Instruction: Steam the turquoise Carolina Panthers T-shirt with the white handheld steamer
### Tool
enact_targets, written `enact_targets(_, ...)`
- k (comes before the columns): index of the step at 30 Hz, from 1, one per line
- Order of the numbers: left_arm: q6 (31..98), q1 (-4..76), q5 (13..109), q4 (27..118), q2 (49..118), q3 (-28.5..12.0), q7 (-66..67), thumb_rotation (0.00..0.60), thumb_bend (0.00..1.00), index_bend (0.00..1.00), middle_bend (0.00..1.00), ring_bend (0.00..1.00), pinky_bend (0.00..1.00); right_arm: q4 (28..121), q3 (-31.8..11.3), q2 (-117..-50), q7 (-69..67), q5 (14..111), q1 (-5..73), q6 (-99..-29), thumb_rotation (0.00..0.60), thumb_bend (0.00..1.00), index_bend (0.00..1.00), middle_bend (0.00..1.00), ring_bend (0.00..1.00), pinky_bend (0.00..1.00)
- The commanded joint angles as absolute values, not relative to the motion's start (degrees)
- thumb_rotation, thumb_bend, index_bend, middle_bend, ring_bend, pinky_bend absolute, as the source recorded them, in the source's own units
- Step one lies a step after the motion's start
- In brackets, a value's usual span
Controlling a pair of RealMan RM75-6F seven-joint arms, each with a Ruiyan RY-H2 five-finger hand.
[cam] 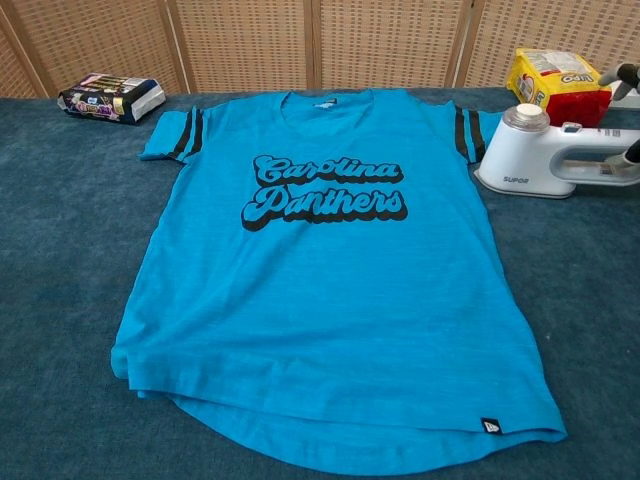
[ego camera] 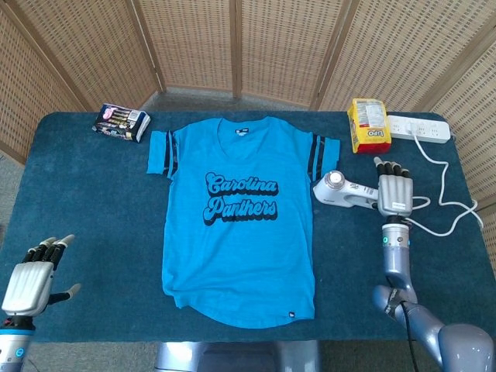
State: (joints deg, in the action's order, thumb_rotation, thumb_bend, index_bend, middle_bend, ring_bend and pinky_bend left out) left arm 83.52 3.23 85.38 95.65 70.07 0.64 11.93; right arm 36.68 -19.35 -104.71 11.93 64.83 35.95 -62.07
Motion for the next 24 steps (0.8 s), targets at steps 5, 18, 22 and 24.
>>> enact_targets(5, 83.46, 2.95, 85.14, 95.46, 69.79, 0.91, 11.6, 0.479, 0.16, 0.13, 0.23, 0.15, 0.21, 32.59, -19.61, -107.79, 10.82, 65.11, 37.3, -62.06, 0.6, 0.26, 0.17, 0.27, 0.23, 0.26)
enact_targets(18, 82.92, 3.15, 84.67, 95.32, 69.96, 0.78, 11.83, 0.479, 0.16, 0.13, 0.23, 0.15, 0.21, 26.41, -18.84, -110.78, 7.42, 66.73, 38.07, -62.1, 0.599, 0.35, 0.21, 0.31, 0.27, 0.27)
enact_targets(22, 82.73, 3.22, 84.59, 95.33, 69.99, 0.8, 11.95, 0.476, 0.16, 0.13, 0.23, 0.15, 0.21, 24.33, -18.46, -111.72, 6.18, 67.34, 38.24, -61.91, 0.6, 0.38, 0.23, 0.33, 0.28, 0.28)
enact_targets(24, 82.68, 3.23, 84.54, 95.32, 70.01, 0.8, 11.98, 0.473, 0.16, 0.13, 0.23, 0.15, 0.21, 23.47, -18.32, -112.13, 5.85, 67.54, 38.34, -61.7, 0.598, 0.39, 0.23, 0.33, 0.29, 0.28)
